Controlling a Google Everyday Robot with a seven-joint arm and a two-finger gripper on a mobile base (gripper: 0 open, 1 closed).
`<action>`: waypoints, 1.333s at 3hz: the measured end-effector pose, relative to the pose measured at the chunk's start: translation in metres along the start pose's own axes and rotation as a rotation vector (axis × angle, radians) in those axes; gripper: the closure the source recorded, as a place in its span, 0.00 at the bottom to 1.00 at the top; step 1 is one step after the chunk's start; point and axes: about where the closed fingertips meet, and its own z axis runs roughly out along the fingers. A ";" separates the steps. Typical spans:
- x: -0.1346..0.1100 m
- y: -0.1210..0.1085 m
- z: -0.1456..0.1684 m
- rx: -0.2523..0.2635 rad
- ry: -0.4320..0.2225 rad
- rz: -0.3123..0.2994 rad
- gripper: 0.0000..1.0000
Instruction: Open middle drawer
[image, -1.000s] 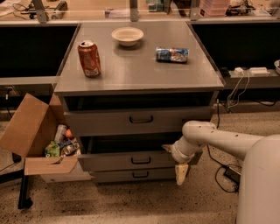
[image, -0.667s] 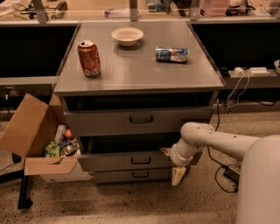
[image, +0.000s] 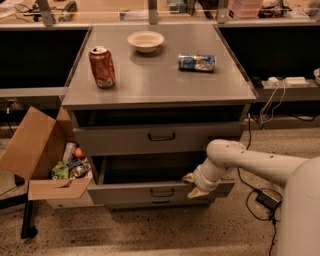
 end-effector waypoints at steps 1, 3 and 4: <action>0.000 -0.002 -0.002 0.000 0.000 0.001 0.96; -0.006 0.012 -0.010 -0.018 -0.011 0.019 1.00; -0.013 0.018 -0.007 -0.059 -0.042 0.024 0.81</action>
Offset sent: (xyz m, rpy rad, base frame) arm -0.0429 -0.0142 0.0331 -0.0113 0.0396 -0.0364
